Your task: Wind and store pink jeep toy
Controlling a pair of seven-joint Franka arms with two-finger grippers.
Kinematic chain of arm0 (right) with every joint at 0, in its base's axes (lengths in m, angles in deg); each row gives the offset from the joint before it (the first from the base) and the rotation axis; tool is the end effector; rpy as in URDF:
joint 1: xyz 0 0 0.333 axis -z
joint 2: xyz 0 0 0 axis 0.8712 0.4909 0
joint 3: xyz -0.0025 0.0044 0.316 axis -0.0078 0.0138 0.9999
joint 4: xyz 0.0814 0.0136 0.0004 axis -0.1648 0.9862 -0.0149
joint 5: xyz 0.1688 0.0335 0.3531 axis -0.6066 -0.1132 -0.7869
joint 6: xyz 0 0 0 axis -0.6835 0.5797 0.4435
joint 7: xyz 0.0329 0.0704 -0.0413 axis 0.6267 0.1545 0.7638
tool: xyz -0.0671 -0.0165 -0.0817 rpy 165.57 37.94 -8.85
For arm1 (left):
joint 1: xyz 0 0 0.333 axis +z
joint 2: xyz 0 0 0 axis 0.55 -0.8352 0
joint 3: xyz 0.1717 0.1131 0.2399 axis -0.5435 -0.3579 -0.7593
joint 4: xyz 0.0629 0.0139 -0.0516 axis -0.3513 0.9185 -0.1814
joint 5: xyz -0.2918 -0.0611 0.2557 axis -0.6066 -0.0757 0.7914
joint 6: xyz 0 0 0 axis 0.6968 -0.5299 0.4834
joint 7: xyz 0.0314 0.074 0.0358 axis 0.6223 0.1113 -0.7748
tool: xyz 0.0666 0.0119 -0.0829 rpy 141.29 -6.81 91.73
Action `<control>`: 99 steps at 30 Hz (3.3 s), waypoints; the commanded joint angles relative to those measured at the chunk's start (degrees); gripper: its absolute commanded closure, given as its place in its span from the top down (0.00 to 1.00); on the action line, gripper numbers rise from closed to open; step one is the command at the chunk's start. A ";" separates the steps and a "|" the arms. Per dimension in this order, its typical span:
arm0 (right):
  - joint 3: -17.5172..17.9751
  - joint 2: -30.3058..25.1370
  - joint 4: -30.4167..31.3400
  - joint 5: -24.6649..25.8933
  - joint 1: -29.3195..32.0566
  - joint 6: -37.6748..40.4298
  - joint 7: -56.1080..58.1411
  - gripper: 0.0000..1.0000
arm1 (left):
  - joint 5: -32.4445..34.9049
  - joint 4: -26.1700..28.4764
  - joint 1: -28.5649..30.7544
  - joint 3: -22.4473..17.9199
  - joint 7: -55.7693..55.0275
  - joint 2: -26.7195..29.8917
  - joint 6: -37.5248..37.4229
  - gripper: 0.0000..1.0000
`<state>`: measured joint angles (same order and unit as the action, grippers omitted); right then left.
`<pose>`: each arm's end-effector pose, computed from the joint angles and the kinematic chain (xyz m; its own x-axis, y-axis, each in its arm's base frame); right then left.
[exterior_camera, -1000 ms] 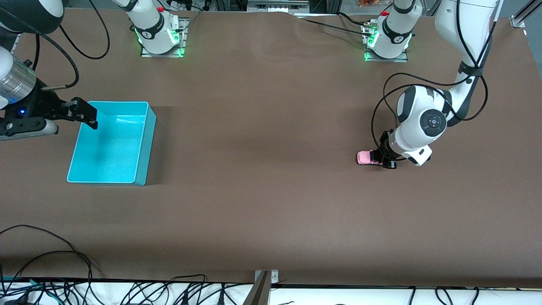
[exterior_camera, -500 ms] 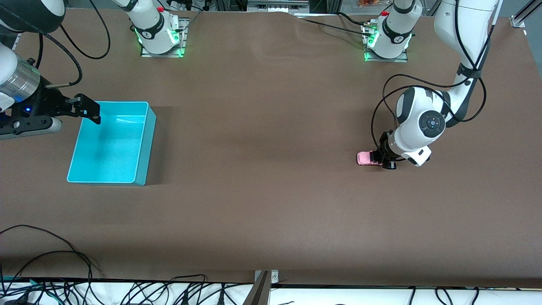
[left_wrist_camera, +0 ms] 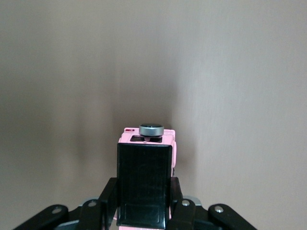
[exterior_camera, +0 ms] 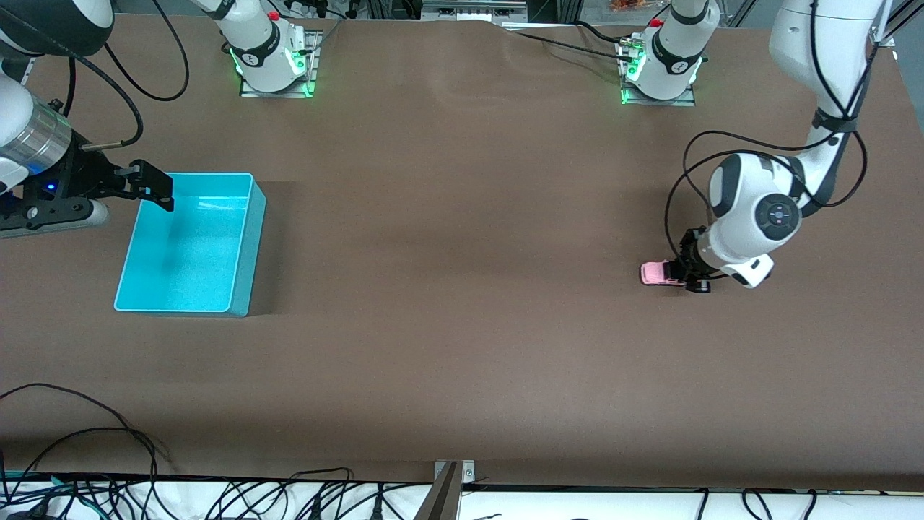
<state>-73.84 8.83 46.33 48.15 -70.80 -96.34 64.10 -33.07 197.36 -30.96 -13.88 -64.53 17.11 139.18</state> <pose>0.5980 0.0688 0.5935 0.9862 0.1652 0.0119 0.1649 -0.9860 0.0240 0.5712 0.0009 0.2109 -0.0443 0.9990 0.0071 0.9973 0.0446 -0.0581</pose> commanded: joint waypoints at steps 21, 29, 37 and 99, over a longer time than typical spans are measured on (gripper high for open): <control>-0.12 -0.46 0.08 -0.38 0.00 -2.49 -0.07 1.00 | 7.04 -2.04 13.06 -0.03 12.27 -2.27 2.63 0.85; -0.03 -0.37 0.17 -0.38 -0.17 -1.96 -0.34 1.00 | 6.95 -5.82 13.15 0.06 12.71 -0.42 -4.65 1.00; -0.03 -0.28 0.43 -0.38 -0.17 -1.70 0.02 1.00 | 6.60 -6.79 11.92 0.76 12.18 0.37 -7.39 1.00; 0.06 0.33 0.69 -0.38 -0.44 0.50 -0.25 1.00 | 7.13 -3.71 2.08 11.31 -10.67 -2.97 -3.79 0.15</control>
<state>-73.85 9.52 46.68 48.14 -71.21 -96.17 64.06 -28.03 193.24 -28.36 -2.35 -73.46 14.71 135.60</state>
